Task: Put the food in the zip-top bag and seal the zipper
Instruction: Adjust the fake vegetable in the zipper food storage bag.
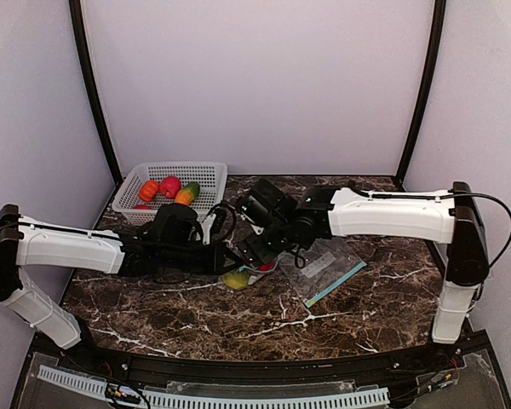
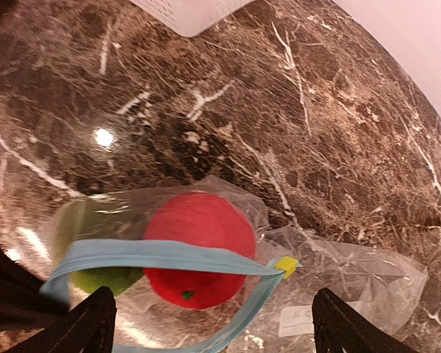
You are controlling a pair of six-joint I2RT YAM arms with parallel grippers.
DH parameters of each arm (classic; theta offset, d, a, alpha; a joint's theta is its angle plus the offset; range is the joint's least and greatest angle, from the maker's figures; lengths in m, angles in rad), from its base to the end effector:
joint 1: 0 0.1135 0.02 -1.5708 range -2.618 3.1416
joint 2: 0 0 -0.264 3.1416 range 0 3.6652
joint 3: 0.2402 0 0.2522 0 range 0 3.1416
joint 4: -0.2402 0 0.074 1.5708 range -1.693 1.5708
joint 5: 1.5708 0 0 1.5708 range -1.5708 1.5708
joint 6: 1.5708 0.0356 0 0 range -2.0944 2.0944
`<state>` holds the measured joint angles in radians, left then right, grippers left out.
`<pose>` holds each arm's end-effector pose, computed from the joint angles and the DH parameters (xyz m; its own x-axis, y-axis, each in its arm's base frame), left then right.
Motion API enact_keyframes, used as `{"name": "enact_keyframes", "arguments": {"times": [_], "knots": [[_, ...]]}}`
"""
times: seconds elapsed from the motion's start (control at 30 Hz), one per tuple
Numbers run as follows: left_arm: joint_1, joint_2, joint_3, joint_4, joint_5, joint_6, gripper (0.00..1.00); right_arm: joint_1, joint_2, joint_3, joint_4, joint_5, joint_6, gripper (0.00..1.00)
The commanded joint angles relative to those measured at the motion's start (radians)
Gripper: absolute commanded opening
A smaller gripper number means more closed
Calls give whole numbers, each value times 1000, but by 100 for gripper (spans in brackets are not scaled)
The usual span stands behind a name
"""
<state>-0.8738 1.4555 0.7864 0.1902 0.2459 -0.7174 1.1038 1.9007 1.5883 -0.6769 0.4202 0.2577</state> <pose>0.1958 -0.2473 0.2209 -0.8030 -0.0342 -0.5950 0.4704 0.5766 -0.6680 0.2001 0.3645 0.2561 -0.5459 -0.5658 -0.6180 -0.5949 0.7811 -0.1897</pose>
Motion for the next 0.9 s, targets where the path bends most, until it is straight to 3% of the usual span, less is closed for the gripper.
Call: {"name": "enact_keyframes", "arguments": {"times": [0.0, 0.33, 0.6, 0.87], "knots": [[9, -5, -14, 5, -9, -7, 1, -10, -130, -40, 47, -207, -4, 93], [13, -8, -32, 9, 8, 12, 1, -149, -222, -186, 114, -407, -7, 99], [14, -17, -50, 11, 25, 31, 1, -233, -163, -228, 218, -636, -193, 99], [14, -21, -50, 20, 62, 64, 1, -274, -104, -192, 221, -728, -284, 99]]}}
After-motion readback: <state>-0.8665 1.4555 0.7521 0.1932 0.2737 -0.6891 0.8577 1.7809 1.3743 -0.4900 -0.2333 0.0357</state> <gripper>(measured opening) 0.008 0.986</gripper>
